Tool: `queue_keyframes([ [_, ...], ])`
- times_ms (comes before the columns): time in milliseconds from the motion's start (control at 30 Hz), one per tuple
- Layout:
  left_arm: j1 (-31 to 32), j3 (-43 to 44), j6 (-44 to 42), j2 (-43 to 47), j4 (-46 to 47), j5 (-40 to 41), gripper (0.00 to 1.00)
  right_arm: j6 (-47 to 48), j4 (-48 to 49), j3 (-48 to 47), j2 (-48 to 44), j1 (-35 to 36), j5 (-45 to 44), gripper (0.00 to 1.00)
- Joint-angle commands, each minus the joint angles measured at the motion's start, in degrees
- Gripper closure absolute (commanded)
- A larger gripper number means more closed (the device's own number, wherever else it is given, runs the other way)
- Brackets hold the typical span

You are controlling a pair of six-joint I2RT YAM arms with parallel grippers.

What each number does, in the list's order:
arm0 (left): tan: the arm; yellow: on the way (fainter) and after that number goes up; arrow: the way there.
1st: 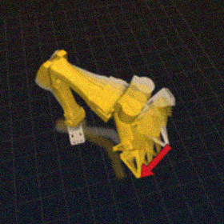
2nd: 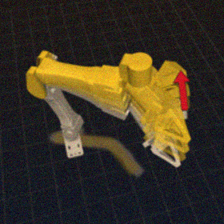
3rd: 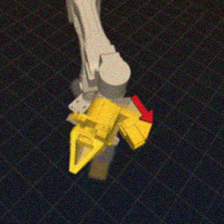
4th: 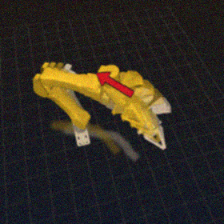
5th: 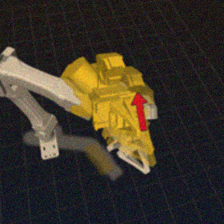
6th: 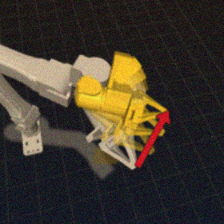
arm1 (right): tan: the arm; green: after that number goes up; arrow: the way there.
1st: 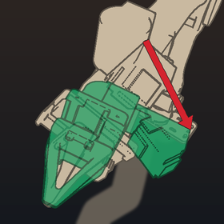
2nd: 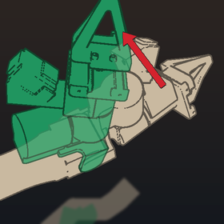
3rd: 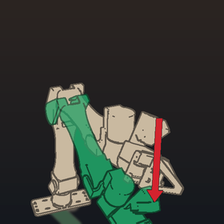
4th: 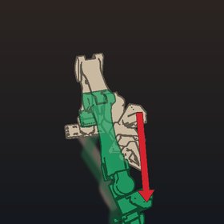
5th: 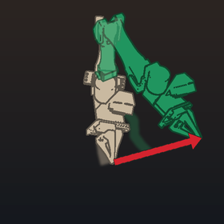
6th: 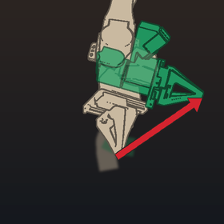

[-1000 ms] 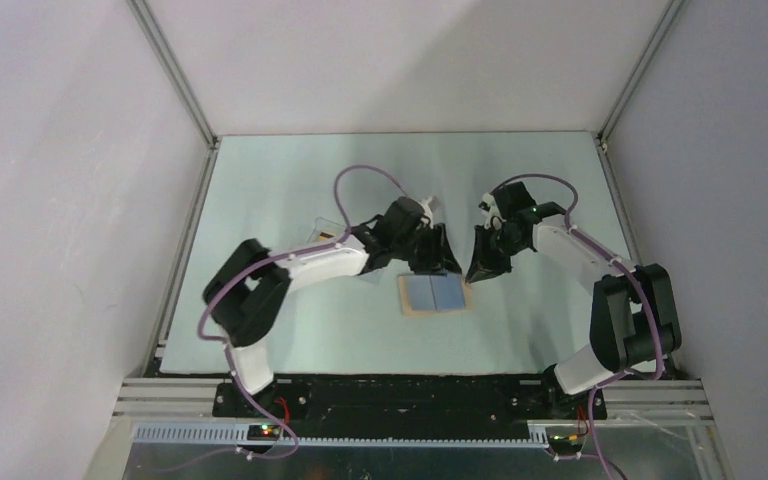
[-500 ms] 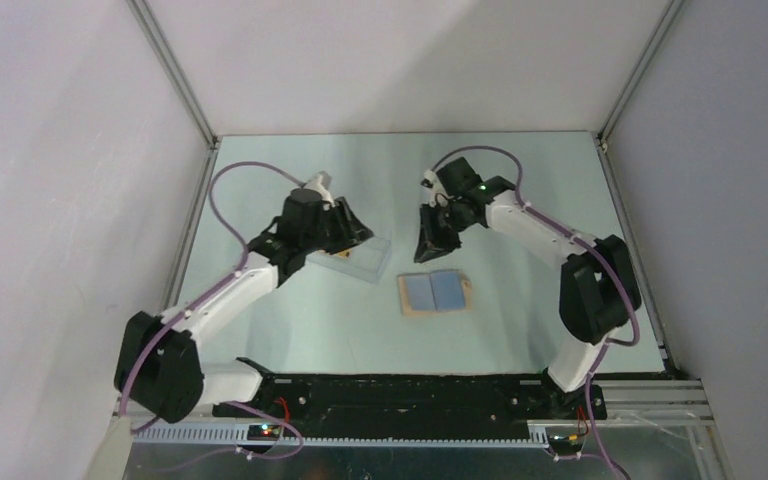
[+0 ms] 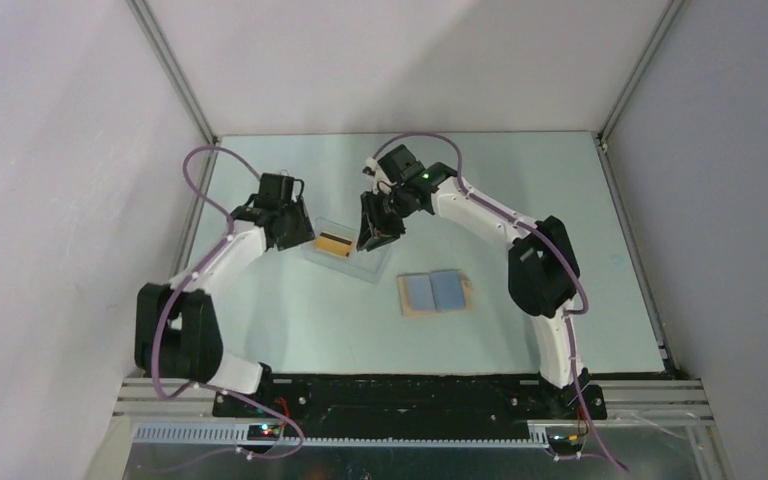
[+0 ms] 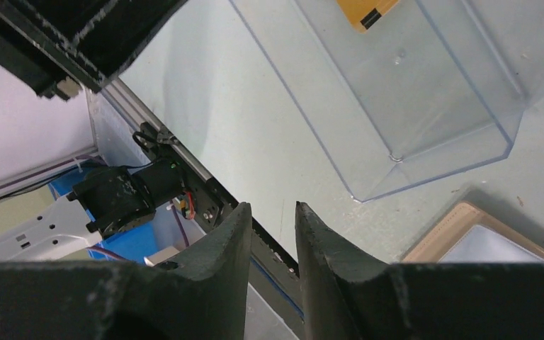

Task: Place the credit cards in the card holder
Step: Move the storage box to the center of the board.

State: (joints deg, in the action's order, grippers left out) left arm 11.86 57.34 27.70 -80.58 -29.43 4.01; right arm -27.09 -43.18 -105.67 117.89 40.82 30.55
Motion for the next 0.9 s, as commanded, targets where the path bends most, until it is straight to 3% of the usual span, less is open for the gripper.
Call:
queue_keyframes([
  [0, -1.40, 5.18, -4.18, -6.17, -3.78, 2.47, 0.53, -1.70, -0.84, -2.64, 2.14, -0.51, 1.19, 0.66],
  [200, -2.13, 8.21, -4.34, -13.71, -5.67, 2.25, 0.56, -2.39, 0.01, -1.28, 3.58, -0.50, 1.58, 0.66],
  [267, -2.14, 8.30, -4.47, -14.74, -5.88, 0.37, 0.64, -2.86, 0.47, -1.34, 4.34, -0.48, 1.62, 0.66],
  [400, -2.17, 5.86, -2.61, -13.45, -6.25, -1.46, 0.90, -4.37, 0.78, -2.34, 6.05, -0.43, 1.06, 0.66],
  [667, -2.19, -4.55, 7.74, -3.44, -6.67, -0.78, 0.97, -5.75, 0.61, -3.93, 9.16, -0.38, -0.20, 0.66],
  [867, -2.03, -12.19, 14.19, 5.67, -6.76, -3.15, 0.93, -4.45, -1.13, -3.68, 9.42, 0.02, -0.71, 0.66],
])
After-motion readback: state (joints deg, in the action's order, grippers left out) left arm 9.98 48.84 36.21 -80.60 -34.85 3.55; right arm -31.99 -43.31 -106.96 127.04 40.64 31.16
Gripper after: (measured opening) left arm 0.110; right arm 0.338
